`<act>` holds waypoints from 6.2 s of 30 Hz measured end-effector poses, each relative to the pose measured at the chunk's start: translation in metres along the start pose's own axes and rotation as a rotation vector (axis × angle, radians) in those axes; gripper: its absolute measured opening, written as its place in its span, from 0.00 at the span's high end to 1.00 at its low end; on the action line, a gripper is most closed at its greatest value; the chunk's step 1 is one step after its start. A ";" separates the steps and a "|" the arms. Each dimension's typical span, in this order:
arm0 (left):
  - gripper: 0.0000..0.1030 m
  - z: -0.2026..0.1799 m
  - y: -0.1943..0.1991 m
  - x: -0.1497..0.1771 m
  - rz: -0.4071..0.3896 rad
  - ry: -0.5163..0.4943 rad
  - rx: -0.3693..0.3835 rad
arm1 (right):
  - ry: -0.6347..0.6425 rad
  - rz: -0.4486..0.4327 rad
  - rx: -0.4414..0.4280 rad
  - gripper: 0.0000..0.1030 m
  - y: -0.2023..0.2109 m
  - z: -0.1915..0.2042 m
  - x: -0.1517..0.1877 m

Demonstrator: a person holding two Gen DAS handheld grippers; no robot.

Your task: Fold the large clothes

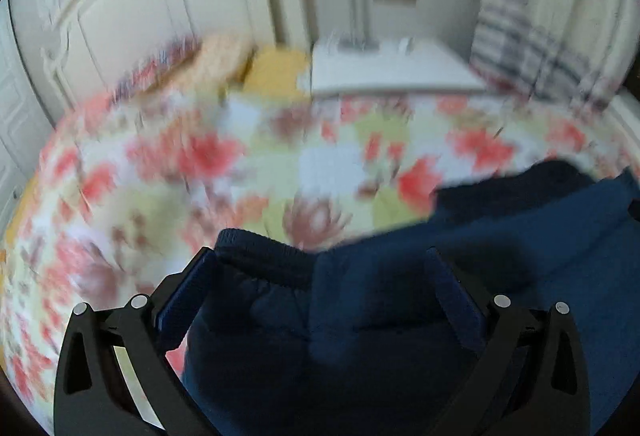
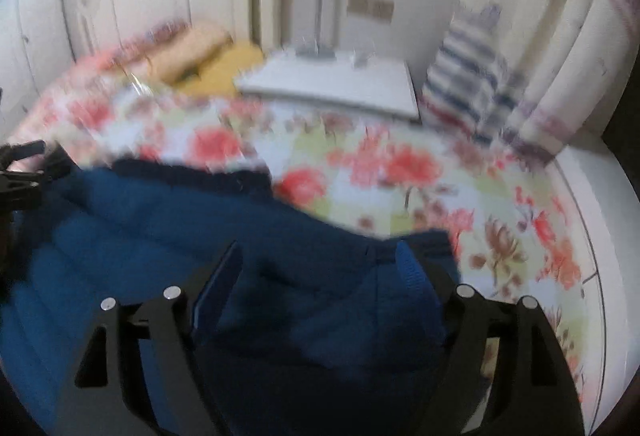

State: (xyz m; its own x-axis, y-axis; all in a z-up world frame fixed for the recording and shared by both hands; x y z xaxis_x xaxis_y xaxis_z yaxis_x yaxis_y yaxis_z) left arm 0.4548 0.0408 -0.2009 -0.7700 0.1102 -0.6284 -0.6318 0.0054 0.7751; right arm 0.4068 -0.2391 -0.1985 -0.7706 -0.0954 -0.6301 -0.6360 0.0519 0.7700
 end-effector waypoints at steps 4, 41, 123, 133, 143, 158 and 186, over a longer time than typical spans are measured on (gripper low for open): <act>0.04 0.033 -0.010 0.011 0.050 0.179 0.056 | -0.197 -0.007 -0.115 0.17 -0.007 -0.024 0.012; 0.04 -0.094 0.037 0.045 -0.046 -0.080 0.050 | 0.133 -0.048 -0.068 0.03 0.035 0.098 0.042; 0.04 -0.075 0.155 0.186 -0.167 -0.171 0.033 | 0.188 -0.160 -0.095 0.03 0.137 0.095 0.165; 0.04 -0.066 0.159 0.194 -0.172 -0.153 0.042 | -0.018 -0.142 0.009 0.03 0.143 -0.002 0.178; 0.04 -0.067 0.159 0.194 -0.170 -0.156 0.019 | 0.085 -0.232 -0.105 0.03 0.169 0.058 0.181; 0.04 -0.065 0.158 0.197 -0.183 -0.148 0.034 | -0.288 -0.062 -0.353 0.03 0.179 -0.013 0.257; 0.04 -0.127 0.116 0.054 -0.058 -0.126 0.058 | -0.611 -0.378 -0.518 0.71 0.186 -0.041 0.243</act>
State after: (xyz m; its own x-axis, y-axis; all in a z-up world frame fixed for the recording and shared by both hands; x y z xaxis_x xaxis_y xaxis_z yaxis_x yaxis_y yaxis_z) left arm 0.3287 -0.0786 -0.1528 -0.7132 0.2315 -0.6616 -0.6656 0.0723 0.7428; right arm 0.1030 -0.2936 -0.2047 -0.4944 0.5399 -0.6812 -0.8681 -0.3466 0.3553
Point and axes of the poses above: each gripper's, at about its wrist camera, not at the fingertips, and y roughly against the way its jaws point, z to its left, x to its underside, the point moved 9 cm from there along -y, roughly the way its jaws point, and after that the axes turned 1 degree about -z, right-handed, at the moved point
